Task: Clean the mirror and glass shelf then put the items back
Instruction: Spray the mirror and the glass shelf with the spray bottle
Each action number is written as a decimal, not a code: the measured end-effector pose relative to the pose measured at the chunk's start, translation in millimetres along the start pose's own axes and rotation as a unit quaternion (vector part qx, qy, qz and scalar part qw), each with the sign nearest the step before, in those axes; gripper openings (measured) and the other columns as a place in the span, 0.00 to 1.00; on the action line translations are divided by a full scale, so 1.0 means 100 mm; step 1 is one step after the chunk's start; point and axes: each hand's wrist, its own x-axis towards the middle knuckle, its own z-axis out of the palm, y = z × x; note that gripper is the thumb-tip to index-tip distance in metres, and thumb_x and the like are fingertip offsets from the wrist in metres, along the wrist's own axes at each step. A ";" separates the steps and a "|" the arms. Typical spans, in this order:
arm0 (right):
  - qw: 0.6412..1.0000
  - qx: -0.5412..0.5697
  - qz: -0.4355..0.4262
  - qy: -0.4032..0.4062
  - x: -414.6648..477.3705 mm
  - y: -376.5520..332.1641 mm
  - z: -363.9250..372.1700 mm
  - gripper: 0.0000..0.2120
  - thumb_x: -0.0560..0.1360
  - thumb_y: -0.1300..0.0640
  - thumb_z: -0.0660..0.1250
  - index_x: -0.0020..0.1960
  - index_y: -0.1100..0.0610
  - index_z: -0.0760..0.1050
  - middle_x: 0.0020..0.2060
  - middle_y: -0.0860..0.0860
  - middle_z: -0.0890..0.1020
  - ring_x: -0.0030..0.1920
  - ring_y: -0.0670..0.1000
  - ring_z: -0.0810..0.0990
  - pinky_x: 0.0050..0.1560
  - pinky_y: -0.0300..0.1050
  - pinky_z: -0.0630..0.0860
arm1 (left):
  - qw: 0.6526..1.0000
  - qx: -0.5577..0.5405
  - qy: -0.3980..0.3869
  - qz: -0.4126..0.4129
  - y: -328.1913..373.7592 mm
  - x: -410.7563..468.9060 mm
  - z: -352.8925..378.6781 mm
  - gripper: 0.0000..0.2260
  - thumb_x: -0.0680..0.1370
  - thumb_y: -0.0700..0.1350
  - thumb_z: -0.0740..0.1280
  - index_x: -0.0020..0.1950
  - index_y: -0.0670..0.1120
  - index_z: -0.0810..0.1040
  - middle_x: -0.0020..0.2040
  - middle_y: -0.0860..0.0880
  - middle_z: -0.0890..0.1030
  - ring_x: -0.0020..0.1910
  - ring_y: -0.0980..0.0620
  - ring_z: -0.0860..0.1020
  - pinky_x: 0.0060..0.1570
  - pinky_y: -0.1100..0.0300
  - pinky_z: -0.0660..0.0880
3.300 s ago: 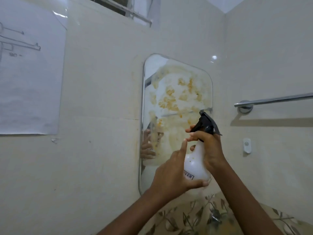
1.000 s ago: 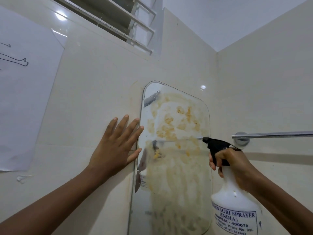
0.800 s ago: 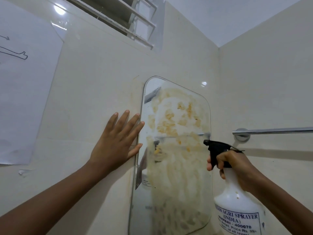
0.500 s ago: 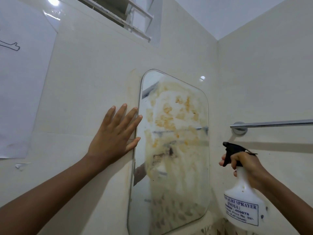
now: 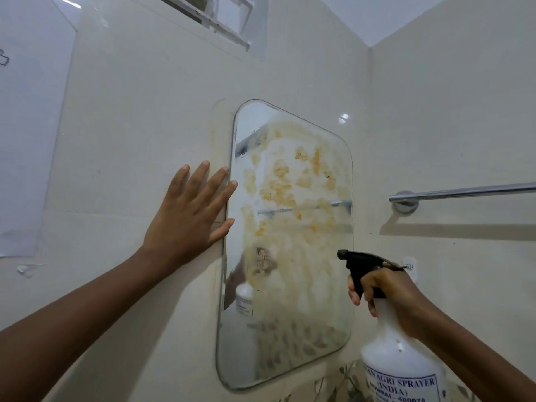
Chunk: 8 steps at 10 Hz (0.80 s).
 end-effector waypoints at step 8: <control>0.981 0.025 0.145 0.125 -0.32 0.73 -0.34 0.14 0.63 0.79 0.53 0.42 0.76 0.74 0.30 0.64 0.76 0.33 0.61 0.75 0.17 0.38 0.66 | 1.000 0.009 0.001 0.000 0.00 0.00 -0.02 0.28 0.79 0.59 0.50 0.74 0.45 0.60 0.73 0.41 0.66 0.72 0.36 0.62 0.70 0.40 0.55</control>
